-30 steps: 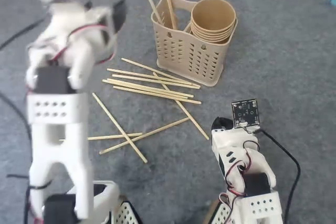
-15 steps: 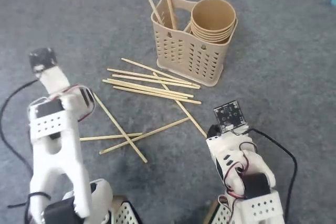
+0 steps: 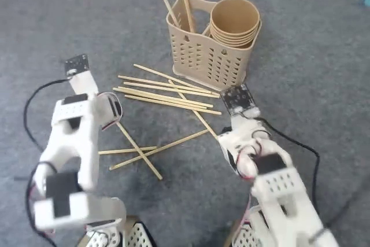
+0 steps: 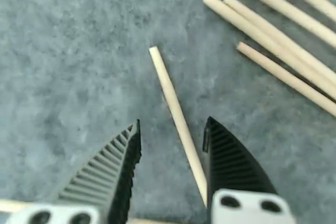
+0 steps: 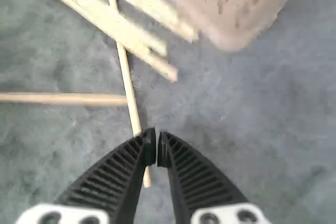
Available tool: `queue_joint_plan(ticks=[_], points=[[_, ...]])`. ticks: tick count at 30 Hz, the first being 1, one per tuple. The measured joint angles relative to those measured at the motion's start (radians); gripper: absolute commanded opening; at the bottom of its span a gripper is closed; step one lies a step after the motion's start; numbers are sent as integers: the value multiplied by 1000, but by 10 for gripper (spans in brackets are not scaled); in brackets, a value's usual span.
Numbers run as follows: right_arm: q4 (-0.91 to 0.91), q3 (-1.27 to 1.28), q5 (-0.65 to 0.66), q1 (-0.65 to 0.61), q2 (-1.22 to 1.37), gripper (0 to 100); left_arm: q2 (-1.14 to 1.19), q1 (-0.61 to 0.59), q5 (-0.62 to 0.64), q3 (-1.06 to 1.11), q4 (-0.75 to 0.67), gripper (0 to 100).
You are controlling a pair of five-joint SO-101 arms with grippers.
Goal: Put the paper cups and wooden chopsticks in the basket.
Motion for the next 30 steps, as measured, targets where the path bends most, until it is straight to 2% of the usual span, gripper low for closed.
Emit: queue_joint_plan(ticks=[4,7,18,21,23,24,30], points=[[-169,-5,-14,0,287,19,149,-11,9,-106,0,178],[-201,-26,-9,18,397,19,199,-8,35,-153,0,178],[-175,-49,-3,14,399,19,249,9,107,-198,8,175],[-173,-49,-3,11,399,19,272,17,181,-226,28,109],[-169,-49,-3,14,399,19,298,20,212,-264,58,15],[-163,-49,-3,14,399,19,313,26,221,-292,80,3],[-137,-49,-3,12,399,19,457,51,245,-503,227,12]])
